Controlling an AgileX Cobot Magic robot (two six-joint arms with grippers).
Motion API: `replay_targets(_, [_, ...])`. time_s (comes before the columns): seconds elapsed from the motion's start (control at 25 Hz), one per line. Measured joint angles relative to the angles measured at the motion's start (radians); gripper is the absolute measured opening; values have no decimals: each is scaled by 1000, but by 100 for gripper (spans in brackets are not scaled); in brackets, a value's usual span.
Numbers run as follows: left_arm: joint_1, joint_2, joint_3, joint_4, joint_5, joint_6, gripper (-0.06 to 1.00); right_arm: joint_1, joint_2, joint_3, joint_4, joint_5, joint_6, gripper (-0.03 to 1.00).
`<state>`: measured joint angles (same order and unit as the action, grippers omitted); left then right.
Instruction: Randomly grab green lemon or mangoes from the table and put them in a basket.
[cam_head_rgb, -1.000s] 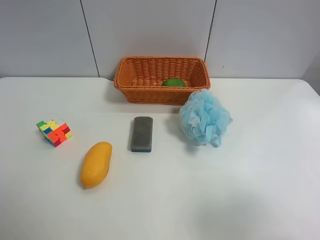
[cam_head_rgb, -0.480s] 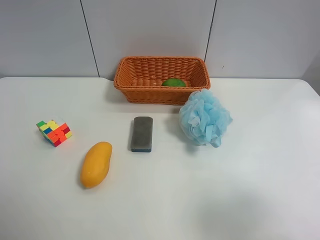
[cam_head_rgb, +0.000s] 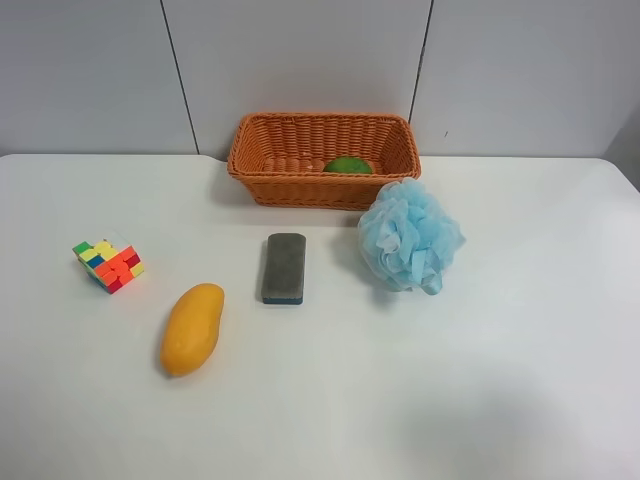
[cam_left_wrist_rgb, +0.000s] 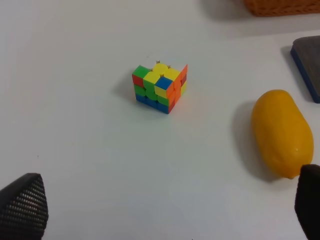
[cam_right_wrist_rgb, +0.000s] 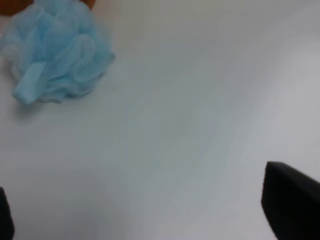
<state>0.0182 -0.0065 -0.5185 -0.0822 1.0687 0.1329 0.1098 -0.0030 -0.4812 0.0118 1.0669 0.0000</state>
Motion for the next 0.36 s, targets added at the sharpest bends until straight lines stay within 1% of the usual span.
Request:
replay_targets(0.12, [0,0,0,0,0,0,99,-84,0,0,0,0,0,99])
replay_targets(0.2, [0,0,0,0,0,0,99,-120,0,0,0,0,0,99])
replay_targets(0.36, [0,0,0,0,0,0,99,-135,0,0,0,0,0,99])
